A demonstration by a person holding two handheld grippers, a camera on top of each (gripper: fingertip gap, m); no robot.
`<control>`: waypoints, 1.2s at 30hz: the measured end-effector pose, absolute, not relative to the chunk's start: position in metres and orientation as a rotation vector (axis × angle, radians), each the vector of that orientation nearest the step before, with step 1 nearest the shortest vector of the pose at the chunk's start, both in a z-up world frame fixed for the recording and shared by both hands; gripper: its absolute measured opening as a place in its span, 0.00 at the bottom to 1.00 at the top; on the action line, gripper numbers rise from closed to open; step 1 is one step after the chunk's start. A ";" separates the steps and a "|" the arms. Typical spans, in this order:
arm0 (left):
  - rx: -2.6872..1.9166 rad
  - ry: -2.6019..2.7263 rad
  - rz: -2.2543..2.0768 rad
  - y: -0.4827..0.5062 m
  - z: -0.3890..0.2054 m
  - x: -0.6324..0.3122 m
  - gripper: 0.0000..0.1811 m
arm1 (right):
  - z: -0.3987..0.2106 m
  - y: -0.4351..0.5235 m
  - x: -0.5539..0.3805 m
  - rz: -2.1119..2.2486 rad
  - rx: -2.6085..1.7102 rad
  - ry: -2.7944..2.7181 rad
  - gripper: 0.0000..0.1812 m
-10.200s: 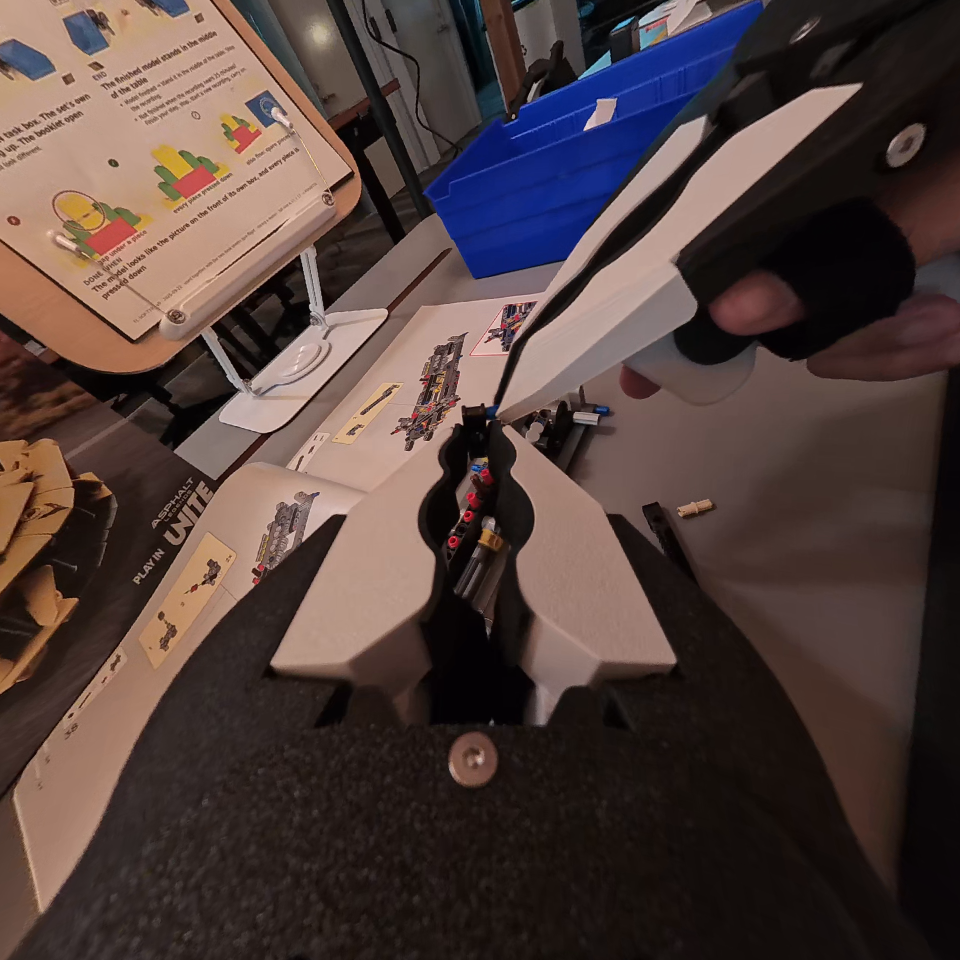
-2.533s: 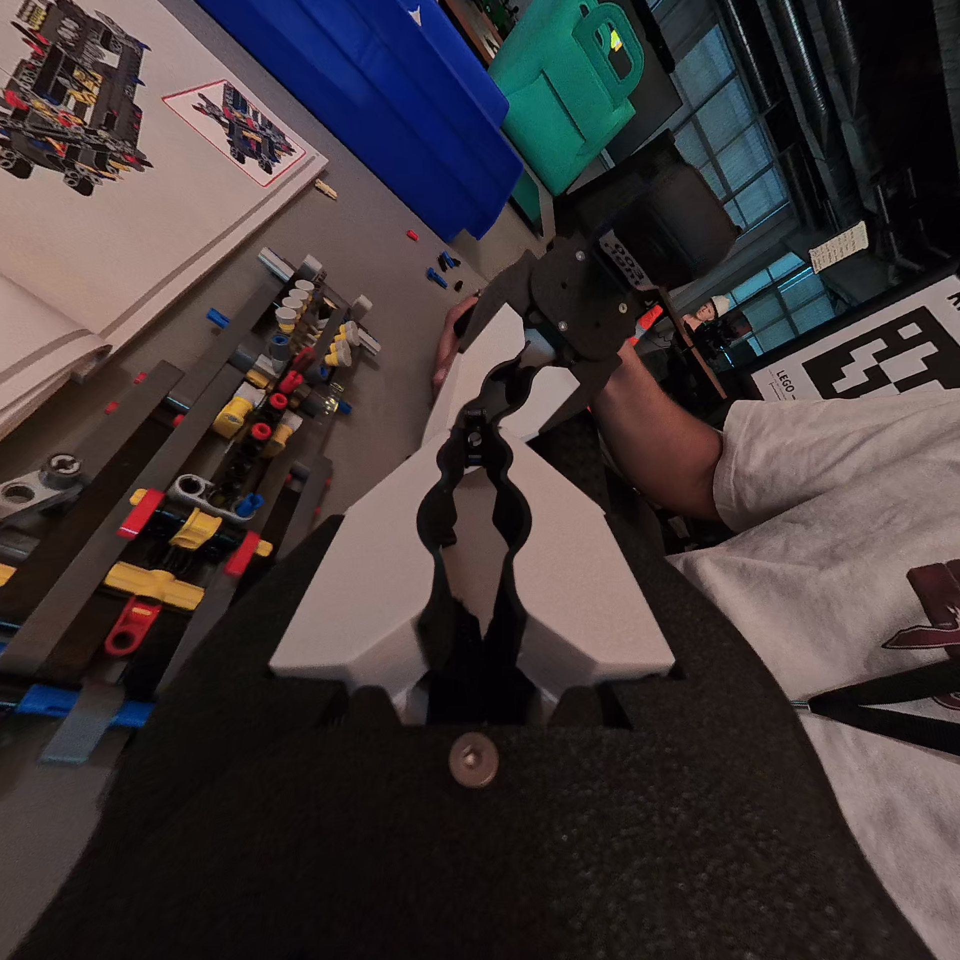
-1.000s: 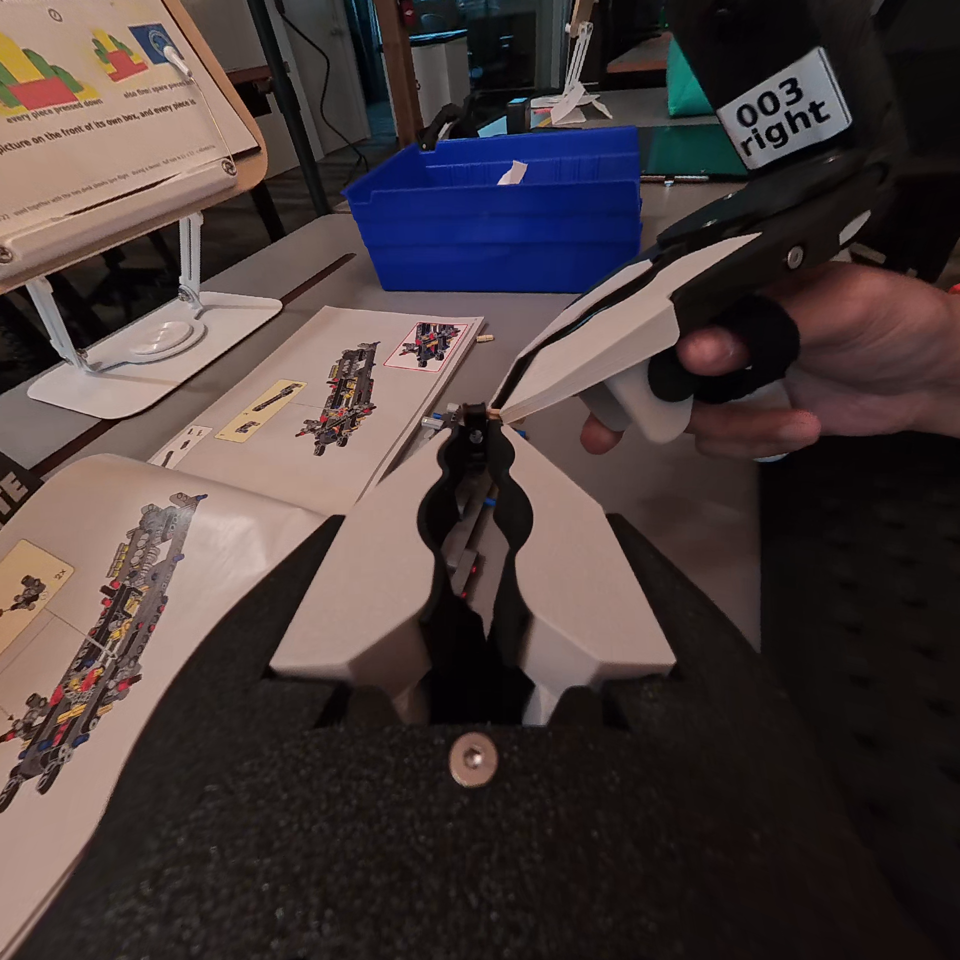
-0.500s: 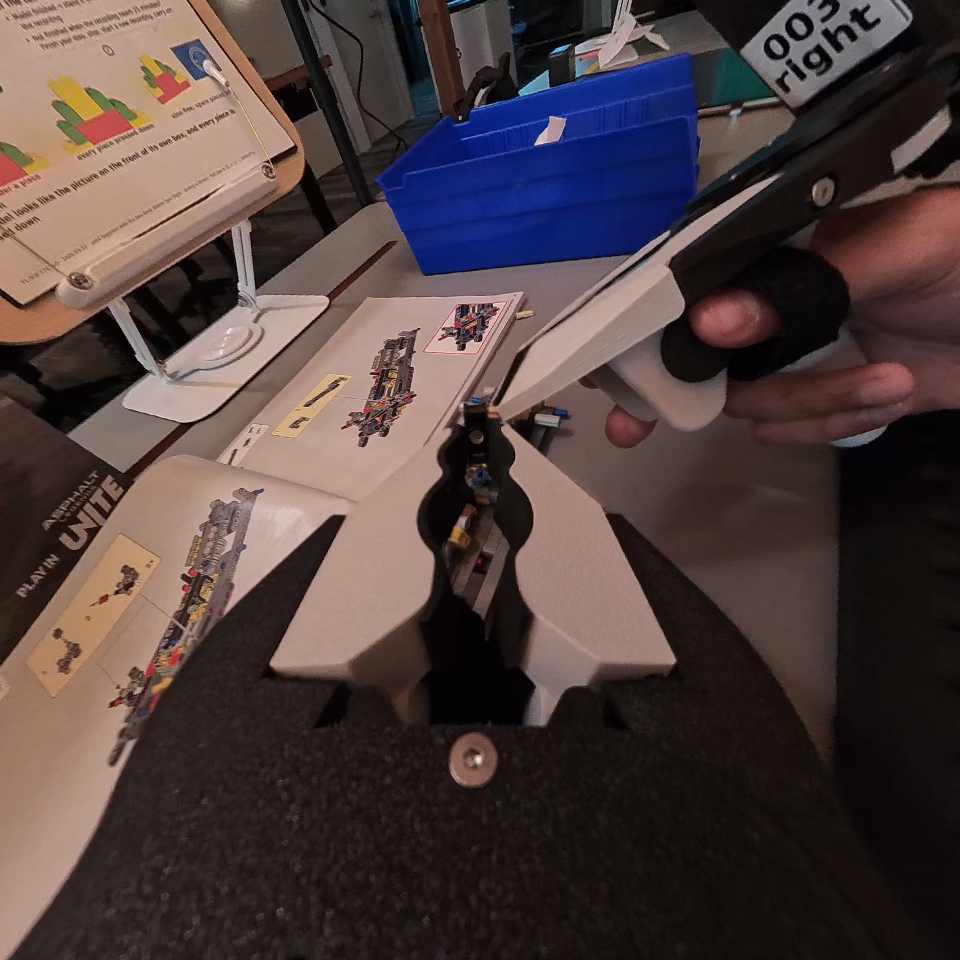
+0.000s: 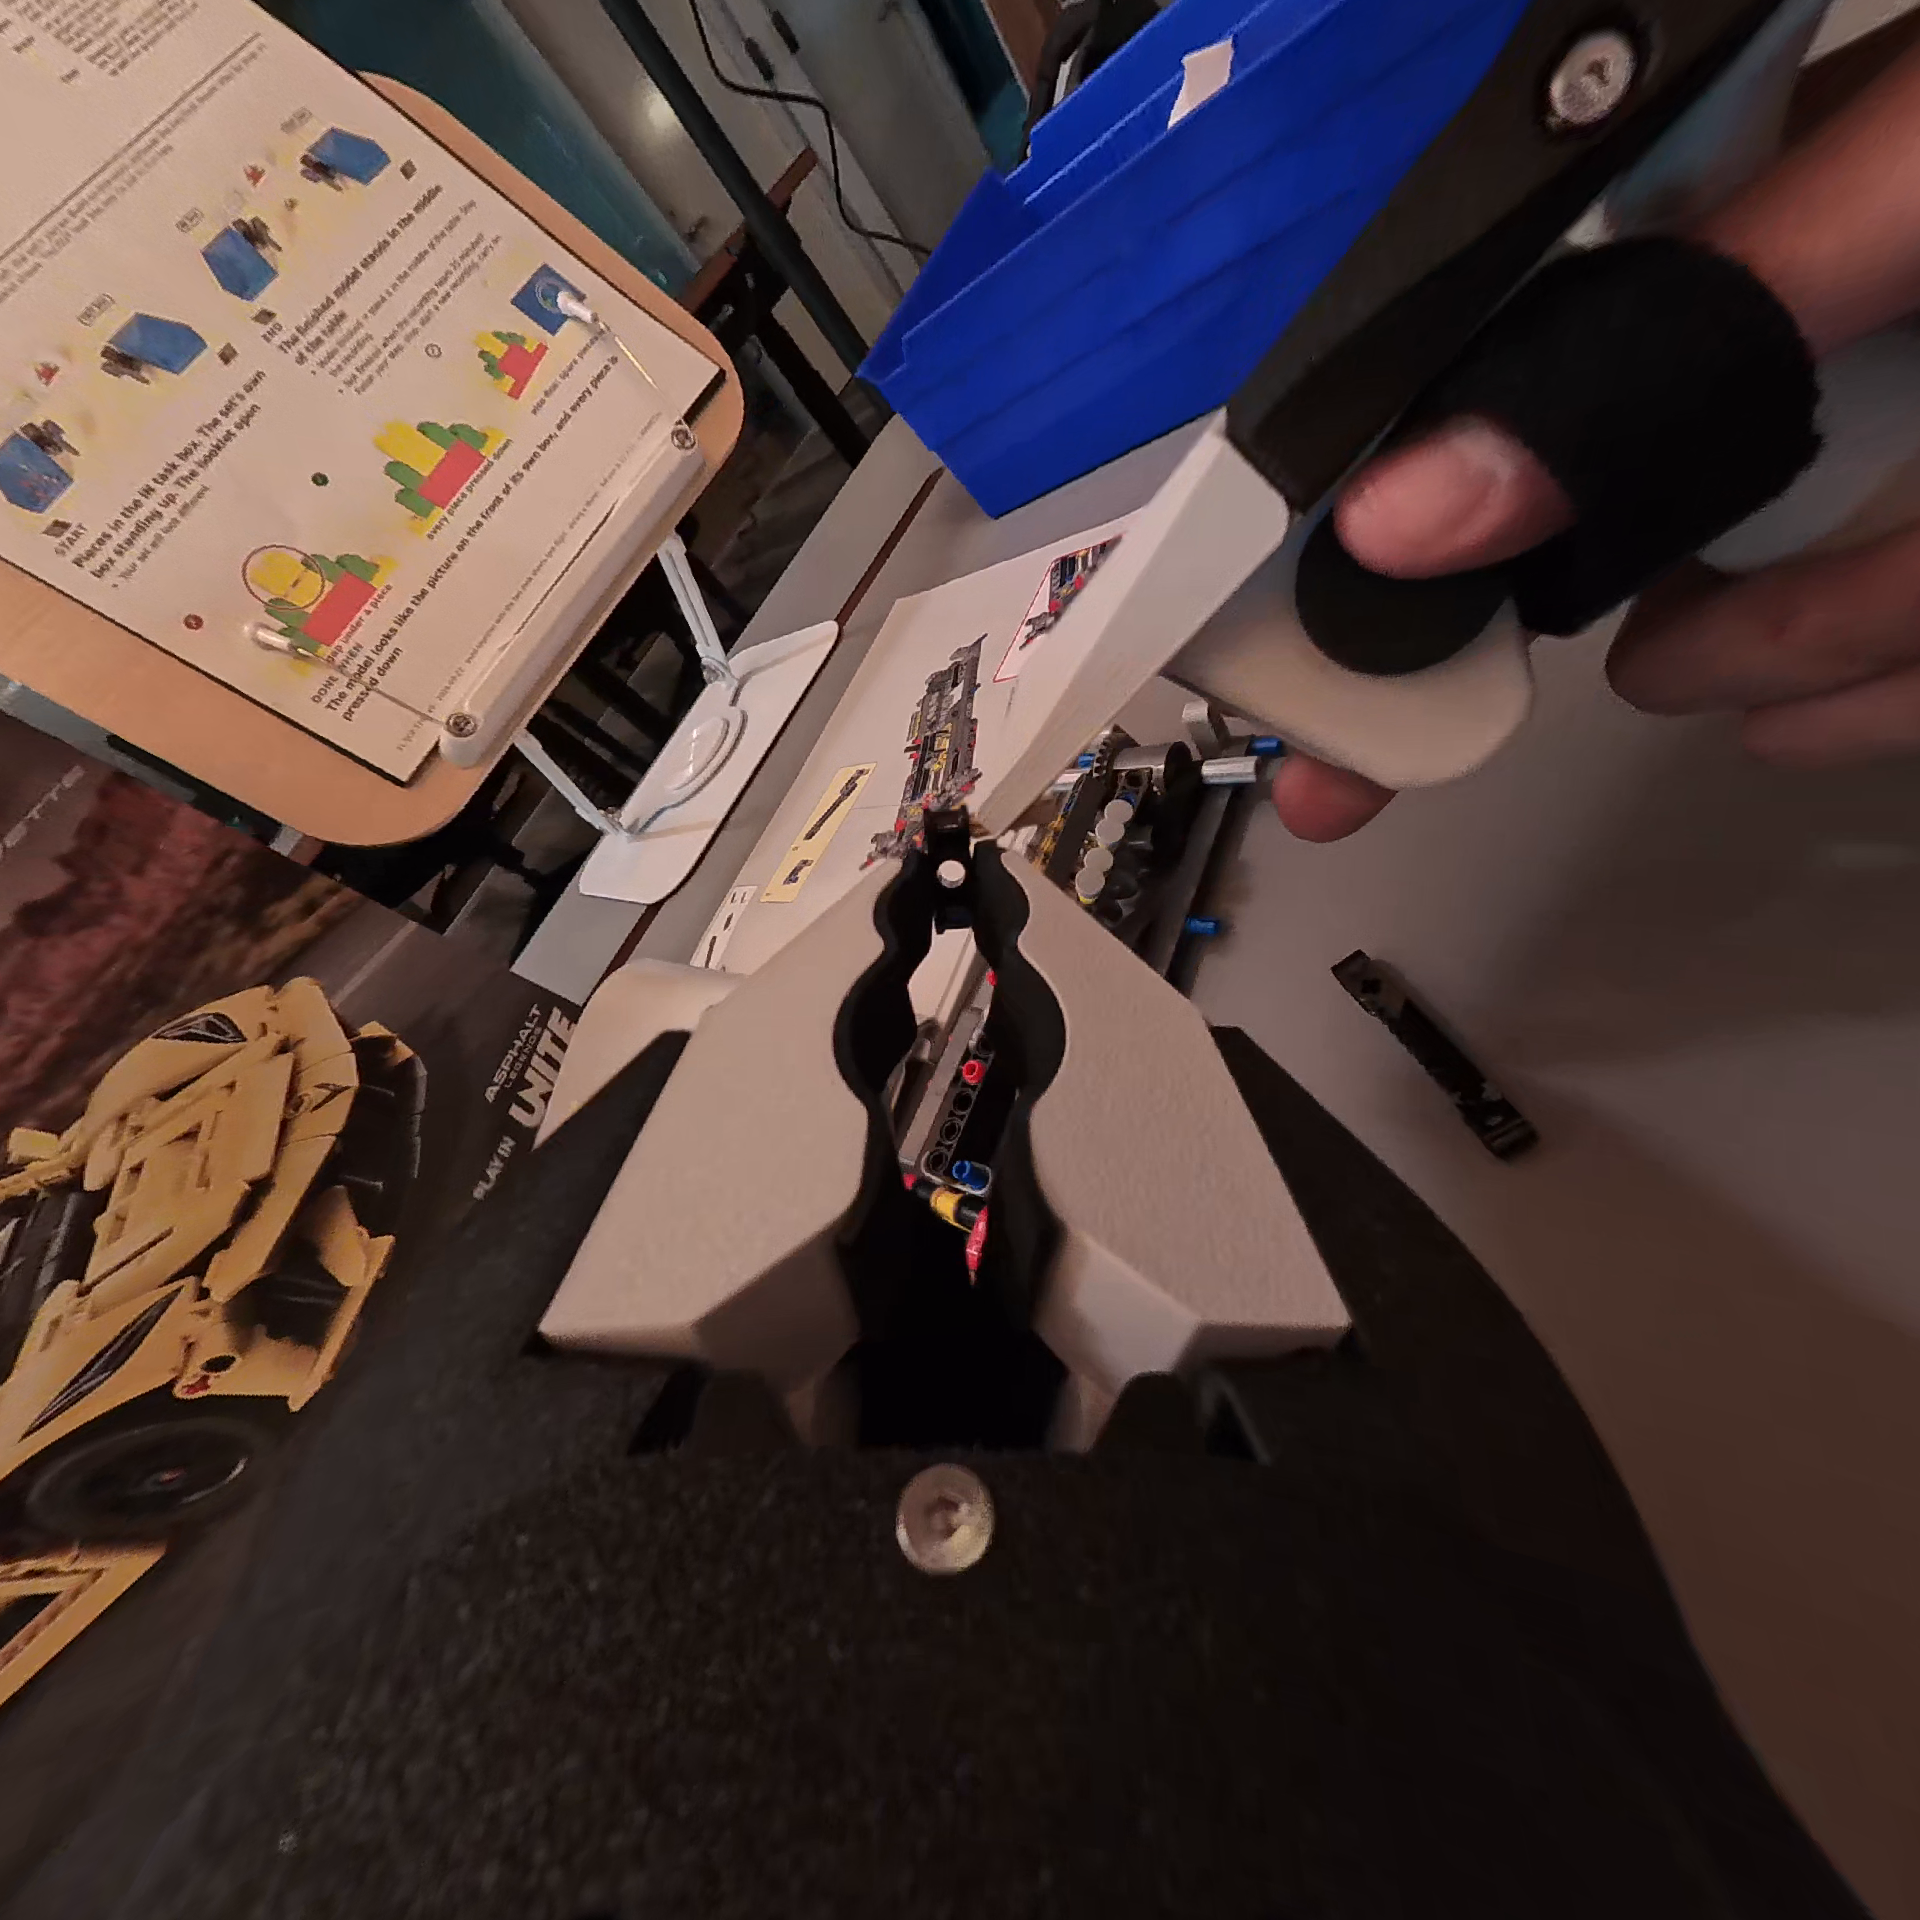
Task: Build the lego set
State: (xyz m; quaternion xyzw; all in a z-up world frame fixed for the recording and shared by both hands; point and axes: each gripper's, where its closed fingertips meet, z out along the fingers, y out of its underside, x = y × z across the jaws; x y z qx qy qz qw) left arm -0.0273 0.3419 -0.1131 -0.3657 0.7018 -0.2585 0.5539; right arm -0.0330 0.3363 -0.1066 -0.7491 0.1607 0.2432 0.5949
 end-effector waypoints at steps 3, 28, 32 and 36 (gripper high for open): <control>-0.910 1.657 -0.623 0.343 -0.116 -0.026 0.03 | -0.109 0.338 -0.031 0.410 -1.758 0.351 0.02; -0.862 1.712 -0.509 0.348 -0.123 -0.027 0.03 | -0.118 0.342 -0.031 0.246 -1.896 0.282 0.01; -0.813 1.744 -0.509 0.345 -0.123 -0.031 0.03 | -0.117 0.341 -0.035 0.307 -1.893 0.247 0.01; -0.871 1.767 -0.659 0.340 -0.121 -0.032 0.03 | -0.113 0.338 -0.037 0.358 -1.870 0.214 0.01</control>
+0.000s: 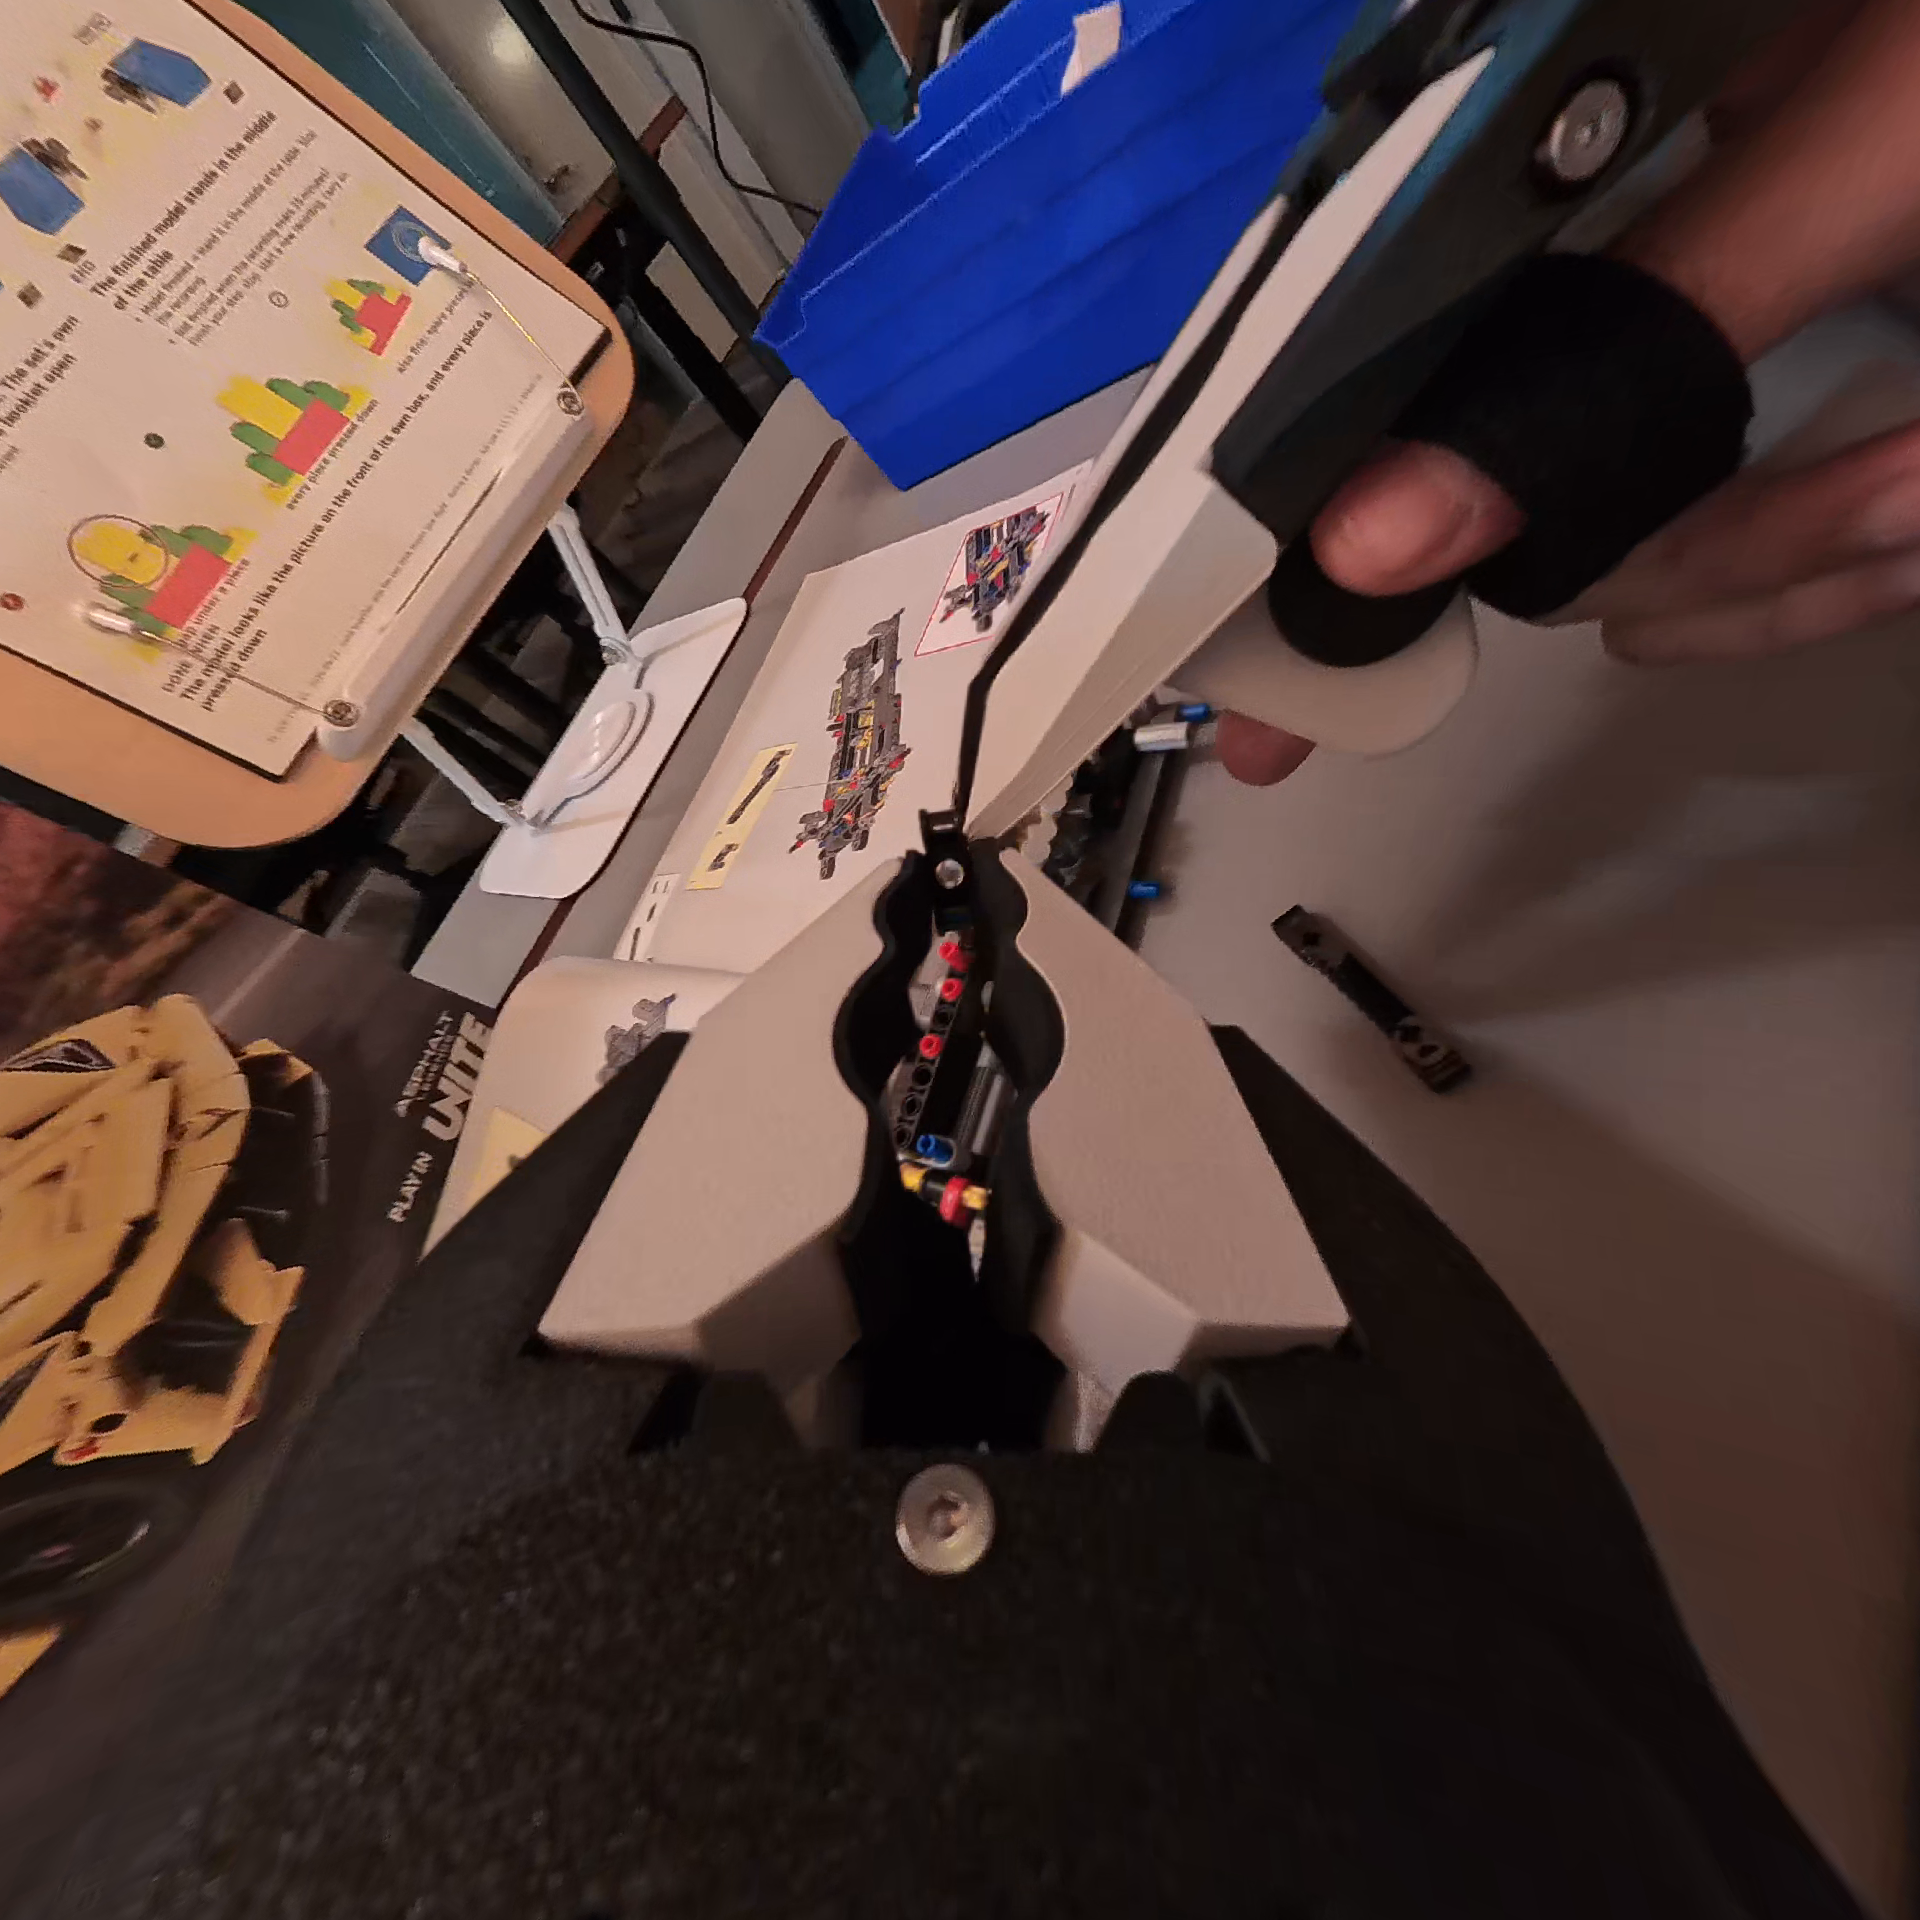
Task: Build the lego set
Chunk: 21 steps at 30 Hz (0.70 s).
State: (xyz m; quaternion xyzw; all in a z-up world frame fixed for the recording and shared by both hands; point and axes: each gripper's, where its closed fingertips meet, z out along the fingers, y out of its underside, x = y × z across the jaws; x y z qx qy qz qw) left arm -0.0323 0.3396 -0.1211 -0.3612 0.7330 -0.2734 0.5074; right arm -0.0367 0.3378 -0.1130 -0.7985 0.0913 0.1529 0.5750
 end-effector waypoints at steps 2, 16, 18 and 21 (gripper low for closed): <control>-0.915 1.764 -0.739 0.338 -0.120 -0.032 0.03 | -0.111 0.337 -0.037 0.377 -1.856 0.216 0.01; -1.099 1.669 -1.764 0.298 -0.069 -0.054 0.04 | -0.058 0.309 -0.066 0.871 -1.597 -0.137 0.24; -1.073 1.664 -1.828 0.294 -0.063 -0.058 0.04 | -0.054 0.307 -0.071 0.933 -1.556 -0.151 0.22; -1.056 1.670 -1.842 0.292 -0.062 -0.060 0.03 | -0.054 0.307 -0.073 0.958 -1.534 -0.161 0.17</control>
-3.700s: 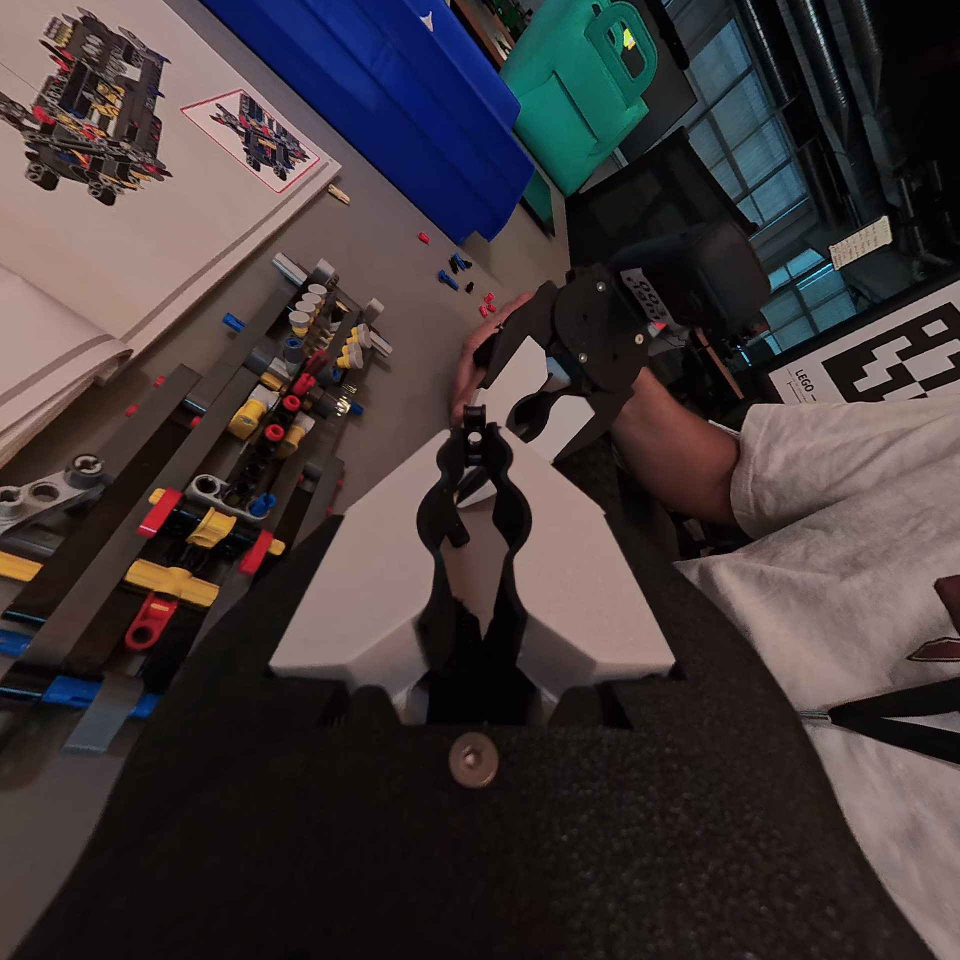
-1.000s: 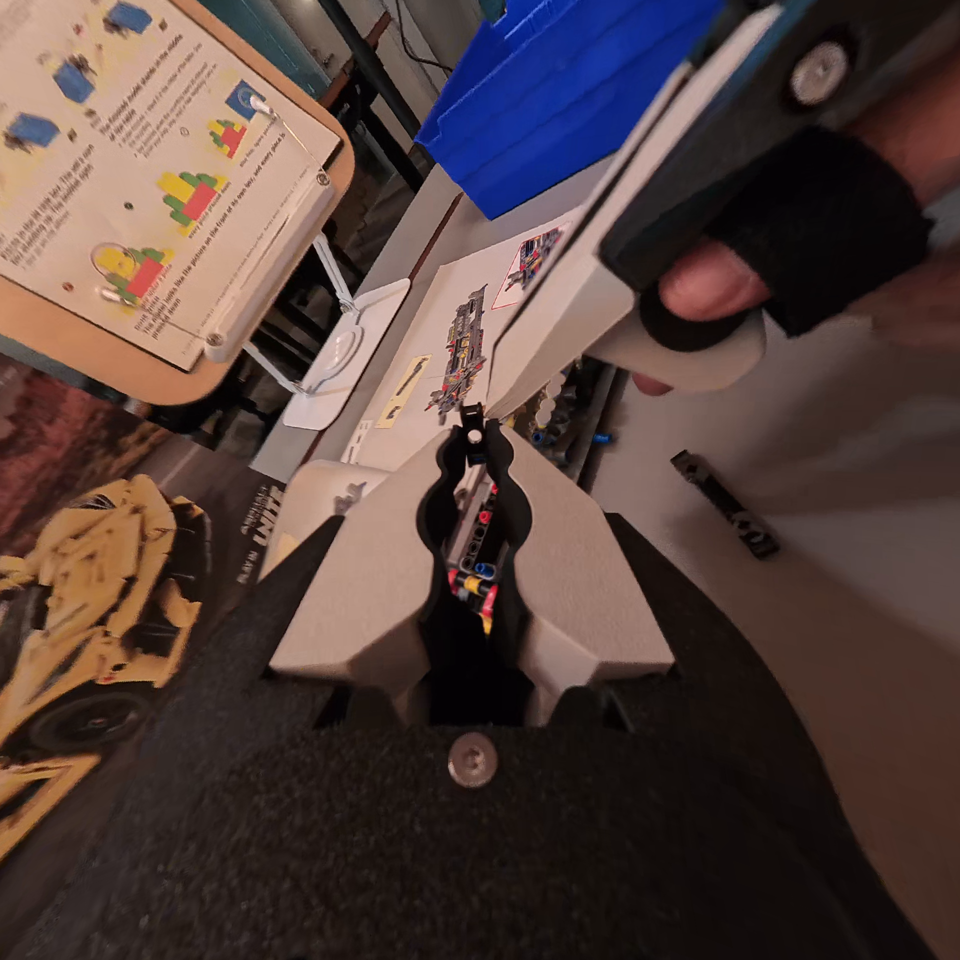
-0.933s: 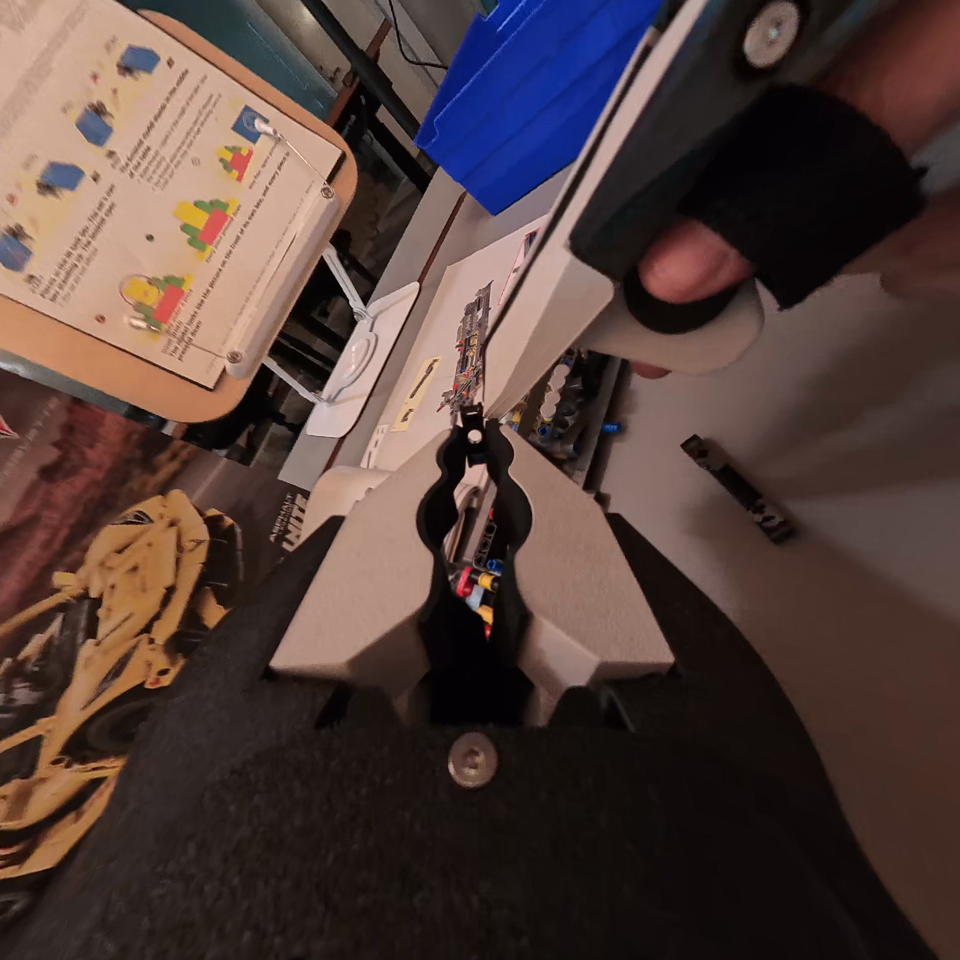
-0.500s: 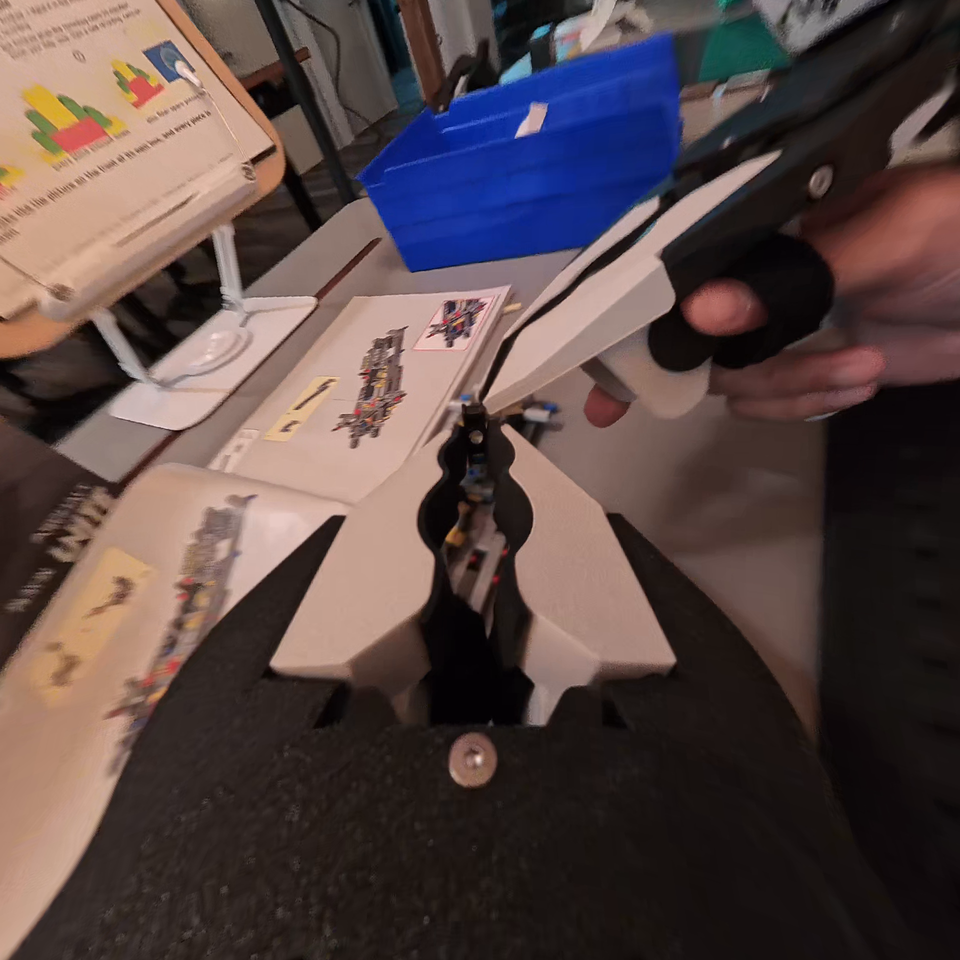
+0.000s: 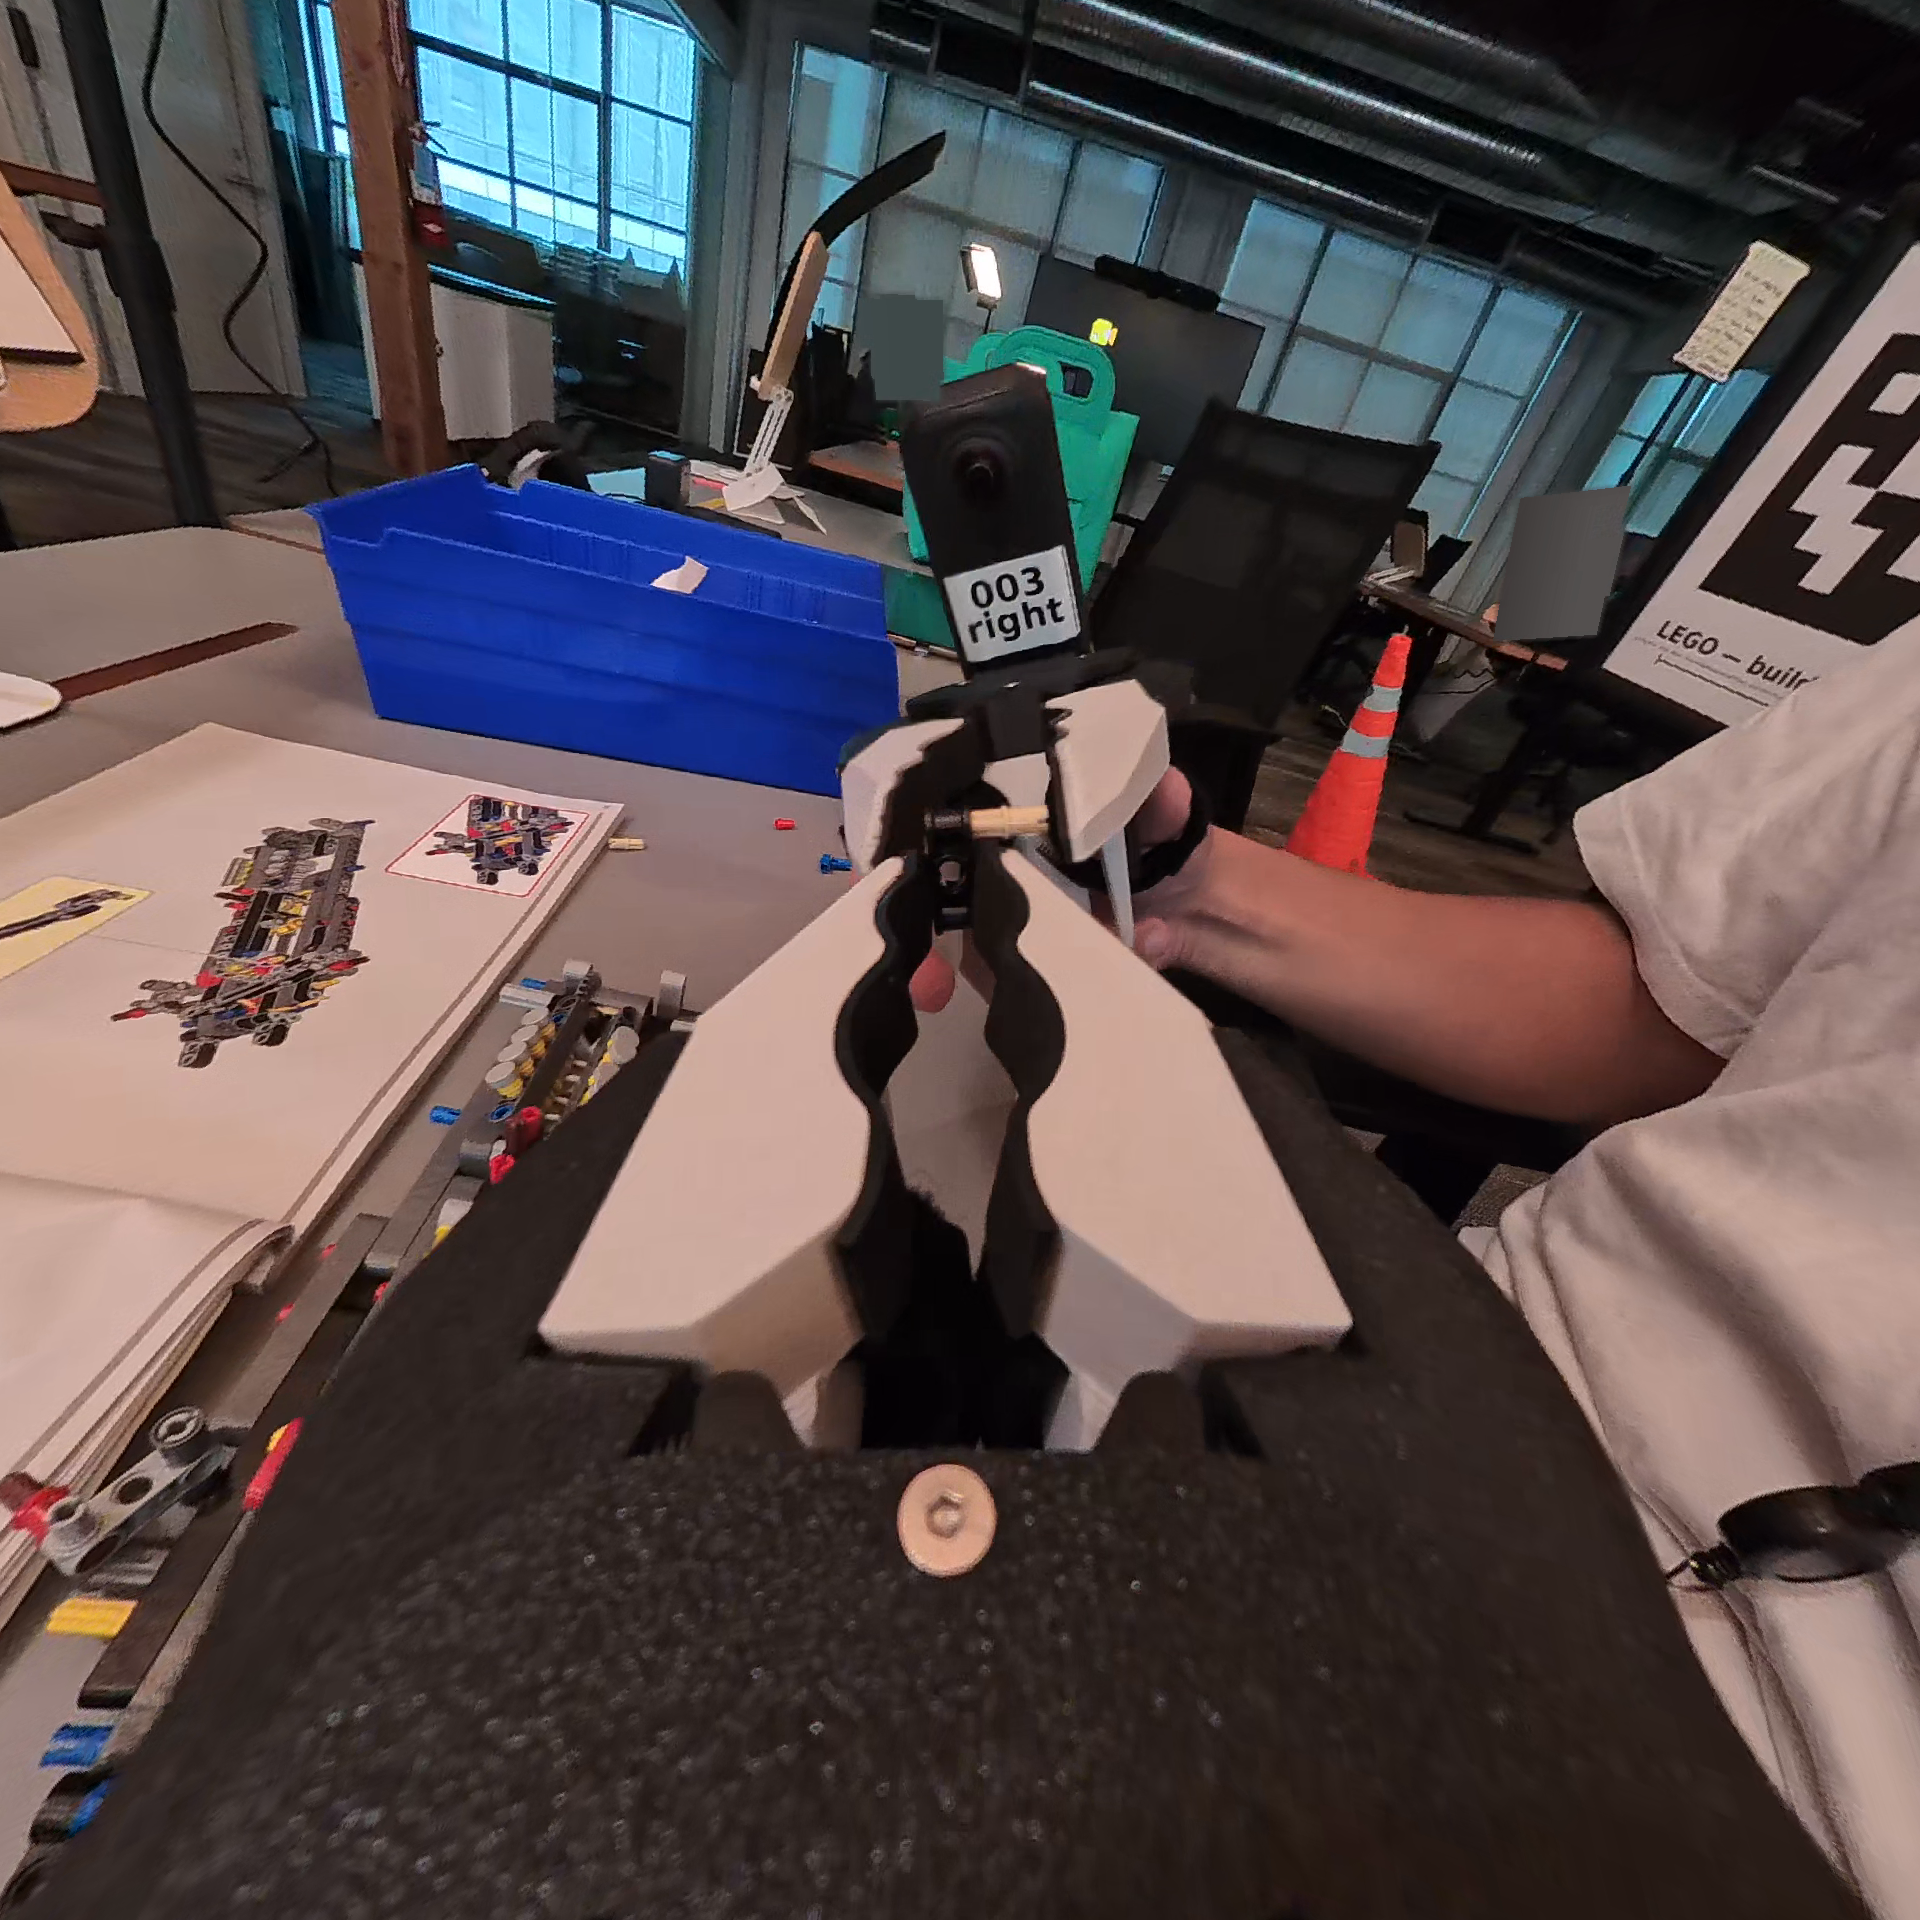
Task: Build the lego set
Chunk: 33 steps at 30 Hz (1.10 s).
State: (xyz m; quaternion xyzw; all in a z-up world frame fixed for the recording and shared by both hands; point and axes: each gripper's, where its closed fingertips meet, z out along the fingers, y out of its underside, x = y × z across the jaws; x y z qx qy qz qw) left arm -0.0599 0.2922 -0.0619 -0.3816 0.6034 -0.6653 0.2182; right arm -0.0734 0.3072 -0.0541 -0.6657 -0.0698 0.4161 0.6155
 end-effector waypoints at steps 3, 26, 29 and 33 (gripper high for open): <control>-1.047 1.685 -1.835 0.290 -0.063 -0.060 0.03 | -0.056 0.307 -0.075 0.984 -1.527 -0.156 0.17; -1.053 1.700 -1.717 0.294 -0.071 -0.053 0.04 | -0.059 0.311 -0.067 0.975 -1.462 -0.135 0.14; -1.254 1.612 -1.805 0.312 -0.077 -0.042 0.04 | -0.044 0.316 -0.051 0.879 -1.376 -0.093 0.24; -1.514 1.420 -2.070 0.328 -0.080 -0.033 0.03 | -0.060 0.329 -0.036 0.416 -1.471 -0.167 0.24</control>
